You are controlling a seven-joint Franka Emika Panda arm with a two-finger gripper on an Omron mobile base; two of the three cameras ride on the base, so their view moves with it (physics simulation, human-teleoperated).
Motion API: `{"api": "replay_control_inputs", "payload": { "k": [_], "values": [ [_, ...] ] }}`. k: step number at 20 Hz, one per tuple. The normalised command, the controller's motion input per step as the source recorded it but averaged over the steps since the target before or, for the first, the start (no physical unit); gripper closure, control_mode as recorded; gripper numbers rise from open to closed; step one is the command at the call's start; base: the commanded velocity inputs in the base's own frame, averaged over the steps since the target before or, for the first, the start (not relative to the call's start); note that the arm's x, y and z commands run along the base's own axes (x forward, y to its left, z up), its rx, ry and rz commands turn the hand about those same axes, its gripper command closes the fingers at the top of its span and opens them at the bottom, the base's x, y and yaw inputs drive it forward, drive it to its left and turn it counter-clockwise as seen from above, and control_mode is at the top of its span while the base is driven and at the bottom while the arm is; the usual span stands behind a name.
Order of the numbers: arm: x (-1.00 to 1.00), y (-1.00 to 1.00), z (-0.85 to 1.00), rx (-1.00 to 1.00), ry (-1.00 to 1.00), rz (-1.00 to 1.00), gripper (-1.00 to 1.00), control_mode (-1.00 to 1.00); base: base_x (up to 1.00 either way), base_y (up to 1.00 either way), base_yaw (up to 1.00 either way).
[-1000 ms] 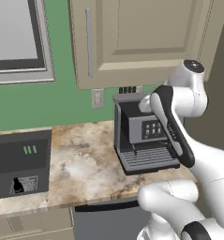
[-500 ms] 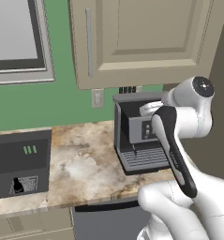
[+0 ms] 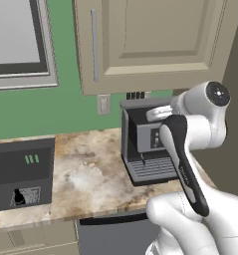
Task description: Open the cabinet, pick the kettle from the cabinet, and place it in the sink.
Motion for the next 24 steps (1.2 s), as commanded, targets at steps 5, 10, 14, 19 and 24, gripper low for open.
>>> {"api": "replay_control_inputs", "payload": {
  "k": [5,10,14,19,24],
  "values": [
    [-0.14,0.14,0.27,0.00,0.00,0.00,-1.00,-1.00,0.00,0.00,0.00],
    [-0.16,0.14,0.23,0.00,0.00,0.00,-1.00,-1.00,0.00,0.00,0.00],
    [-0.16,0.17,0.19,0.00,0.00,0.00,-1.00,-1.00,0.00,0.00,0.00],
    [-0.19,0.17,0.15,0.00,-0.03,-0.07,-1.00,-1.00,0.00,0.00,0.00],
    [-0.13,0.19,0.16,0.00,-0.08,-0.09,-1.00,-1.00,0.00,0.00,0.00]
  ]
}}
